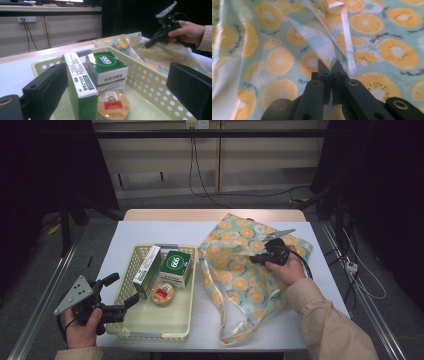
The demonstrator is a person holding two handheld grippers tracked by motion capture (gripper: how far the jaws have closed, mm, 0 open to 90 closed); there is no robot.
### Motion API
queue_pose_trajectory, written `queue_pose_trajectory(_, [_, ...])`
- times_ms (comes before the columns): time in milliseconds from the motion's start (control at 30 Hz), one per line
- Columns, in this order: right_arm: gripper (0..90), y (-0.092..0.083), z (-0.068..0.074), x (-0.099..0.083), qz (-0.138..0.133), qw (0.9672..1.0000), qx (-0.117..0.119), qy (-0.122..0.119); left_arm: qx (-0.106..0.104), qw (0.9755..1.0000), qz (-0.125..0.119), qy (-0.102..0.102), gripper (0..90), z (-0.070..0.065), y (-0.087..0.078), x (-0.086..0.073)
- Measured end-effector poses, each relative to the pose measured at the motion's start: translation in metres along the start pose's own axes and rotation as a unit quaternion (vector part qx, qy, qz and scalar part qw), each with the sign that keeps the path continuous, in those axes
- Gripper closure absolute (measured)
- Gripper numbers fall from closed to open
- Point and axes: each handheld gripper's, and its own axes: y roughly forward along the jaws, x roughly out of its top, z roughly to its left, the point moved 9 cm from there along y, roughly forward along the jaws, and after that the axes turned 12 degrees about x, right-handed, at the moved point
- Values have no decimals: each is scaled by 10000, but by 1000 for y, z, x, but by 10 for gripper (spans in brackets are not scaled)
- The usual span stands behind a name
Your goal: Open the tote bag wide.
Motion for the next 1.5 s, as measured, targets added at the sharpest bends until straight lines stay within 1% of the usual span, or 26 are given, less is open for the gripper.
queue_pose_trajectory(33, [890, 3, 7, -1, 84, 9999, 108, -31, 9, 10000, -11, -14, 36, 0, 0, 0])
queue_pose_trajectory(100, [886, 5, 14, -2, 186, 9996, 94, -204, 21, 10000, -2, -16, 36, 1, 0, 0])
queue_pose_trajectory(133, [875, 6, 15, -1, 154, 9995, 49, -260, 27, 10000, 12, -29, 36, 1, 0, -1])
queue_pose_trajectory(167, [857, 6, 11, -1, 105, 9995, -85, -279, 20, 10000, 20, -27, 36, 1, 0, -1])
queue_pose_trajectory(233, [837, 6, -2, -2, 42, 9992, -345, -206, 3, 10000, 14, 1, 36, 0, 1, -1])
queue_pose_trajectory(300, [784, 9, -11, -4, 11, 9987, -500, -134, -15, 10000, 2, 24, 36, -1, 1, 0])
queue_pose_trajectory(400, [623, 15, -21, -10, 109, 9963, -809, -253, -3, 10000, 5, -1, 36, 0, 1, 0])
queue_pose_trajectory(433, [575, 18, -23, -12, 115, 9960, -862, -222, -5, 10000, 8, 2, 36, 0, 1, -1])
queue_pose_trajectory(500, [522, 25, -24, -17, 131, 9964, -829, -133, 4, 10000, 13, -9, 36, 1, 1, -1])
queue_pose_trajectory(533, [471, 28, -25, -19, 180, 9960, -865, -144, -2, 10000, 11, -17, 36, 1, 1, -1])
queue_pose_trajectory(567, [431, 32, -24, -21, 229, 9962, -825, -164, 2, 10000, 13, -7, 36, 1, 1, -1])
queue_pose_trajectory(600, [403, 34, -23, -23, 273, 9963, -795, -154, 3, 10000, 5, 4, 36, 1, 1, 0])
queue_pose_trajectory(633, [382, 36, -23, -24, 303, 9959, -826, -205, -7, 10000, 6, 8, 36, 0, 1, 0])
queue_pose_trajectory(667, [380, 37, -22, -24, 280, 9964, -769, -226, -6, 10000, 12, 6, 36, 0, 1, 0])
queue_pose_trajectory(700, [389, 37, -21, -24, 282, 9965, -743, -240, -3, 10000, 21, -3, 36, -1, 1, -1])
queue_pose_trajectory(733, [447, 36, -21, -25, 298, 9964, -754, -247, -15, 10000, 30, 22, 36, -1, 1, -1])
queue_pose_trajectory(800, [633, 34, -22, -24, 289, 9967, -709, -258, -14, 10000, 35, 28, 36, -1, 2, -1])
queue_pose_trajectory(867, [730, 31, -23, -24, 289, 9971, -682, -193, -4, 10000, 16, 11, 36, 0, 1, 0])
queue_pose_trajectory(900, [773, 30, -22, -23, 279, 9976, -617, -176, -9, 10000, 6, 0, 35, 0, 1, 0])
queue_pose_trajectory(967, [827, 26, -24, -22, 252, 9974, -657, -153, 6, 10000, 1, 13, 36, 0, 1, 1])
queue_pose_trajectory(1000, [848, 23, -23, -19, 200, 9978, -622, -85, 0, 10000, -6, -1, 36, 0, 1, 1])
queue_pose_trajectory(1033, [859, 19, -22, -16, 126, 9984, -554, -42, 2, 10000, -2, -4, 36, 0, 1, 1])
queue_pose_trajectory(1067, [867, 15, -21, -11, 66, 9985, -549, -47, -3, 10000, 2, -3, 36, 0, 1, 1])
queue_pose_trajectory(1267, [878, -8, -11, 12, -55, 9980, -582, -230, -4, 10000, 29, 1, 36, 0, 2, 1])
queue_pose_trajectory(1367, [879, -14, -7, 18, -71, 9978, -587, -286, 0, 10000, 18, -10, 36, 0, 1, 2])
queue_pose_trajectory(1500, [878, -20, -4, 23, -125, 9978, -586, -278, 52, 10000, 39, -24, 36, 3, 0, 3])
